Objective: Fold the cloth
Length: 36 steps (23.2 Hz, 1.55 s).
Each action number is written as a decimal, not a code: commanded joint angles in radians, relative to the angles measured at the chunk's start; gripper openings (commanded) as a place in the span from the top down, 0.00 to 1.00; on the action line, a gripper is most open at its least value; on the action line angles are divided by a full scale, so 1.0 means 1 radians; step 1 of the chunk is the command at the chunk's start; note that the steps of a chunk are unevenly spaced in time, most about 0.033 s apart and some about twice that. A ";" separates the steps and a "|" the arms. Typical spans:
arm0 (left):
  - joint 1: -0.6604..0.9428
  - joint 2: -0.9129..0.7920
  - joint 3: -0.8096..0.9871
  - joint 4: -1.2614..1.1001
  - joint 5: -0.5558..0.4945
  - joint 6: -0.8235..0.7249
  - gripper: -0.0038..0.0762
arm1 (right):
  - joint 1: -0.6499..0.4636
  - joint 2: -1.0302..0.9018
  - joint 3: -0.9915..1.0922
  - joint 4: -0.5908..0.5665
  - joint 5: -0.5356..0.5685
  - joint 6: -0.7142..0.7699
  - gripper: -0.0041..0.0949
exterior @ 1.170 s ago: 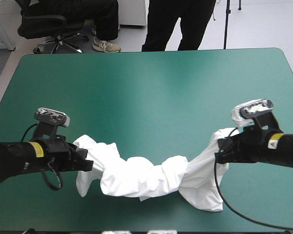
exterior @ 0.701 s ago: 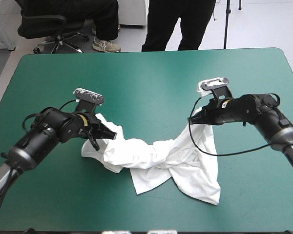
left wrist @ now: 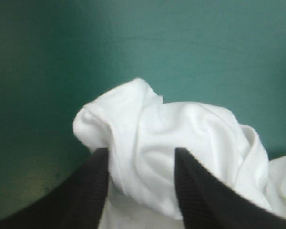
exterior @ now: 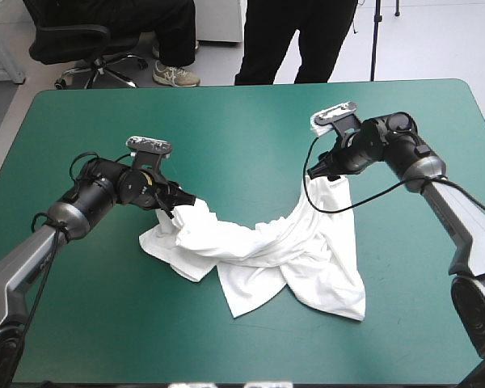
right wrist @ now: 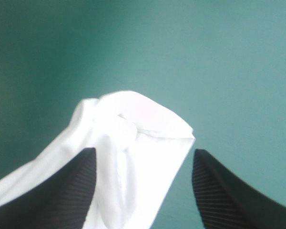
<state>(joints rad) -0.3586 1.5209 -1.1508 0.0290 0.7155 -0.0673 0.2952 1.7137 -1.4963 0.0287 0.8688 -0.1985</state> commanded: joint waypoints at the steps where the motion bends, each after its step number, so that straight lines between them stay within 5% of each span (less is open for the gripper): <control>1: -0.001 -0.035 -0.160 0.001 0.175 0.013 0.26 | -0.006 -0.099 -0.100 -0.071 0.088 0.021 0.28; 4: -0.001 -0.058 -0.246 0.001 0.320 0.024 0.23 | -0.006 -0.172 -0.110 -0.083 0.130 0.032 0.29; 12: -0.001 -0.176 -0.243 0.050 0.508 0.077 0.23 | -0.006 -0.390 -0.055 -0.145 0.244 0.084 0.30; 19: -0.001 -0.227 -0.015 0.055 0.400 0.124 0.23 | -0.006 -0.591 0.098 -0.146 0.365 0.145 0.30; 28: 0.102 0.009 0.057 -0.012 0.187 0.212 0.26 | -0.006 -0.663 0.138 -0.094 0.380 0.145 0.40; 36: 0.111 0.134 0.057 -0.061 0.172 0.231 0.50 | -0.006 -0.659 0.291 -0.029 0.380 0.114 0.40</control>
<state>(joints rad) -0.2467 1.6695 -1.0769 -0.0269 0.9013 0.1655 0.2933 1.0627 -1.2343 -0.0346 1.2501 -0.0574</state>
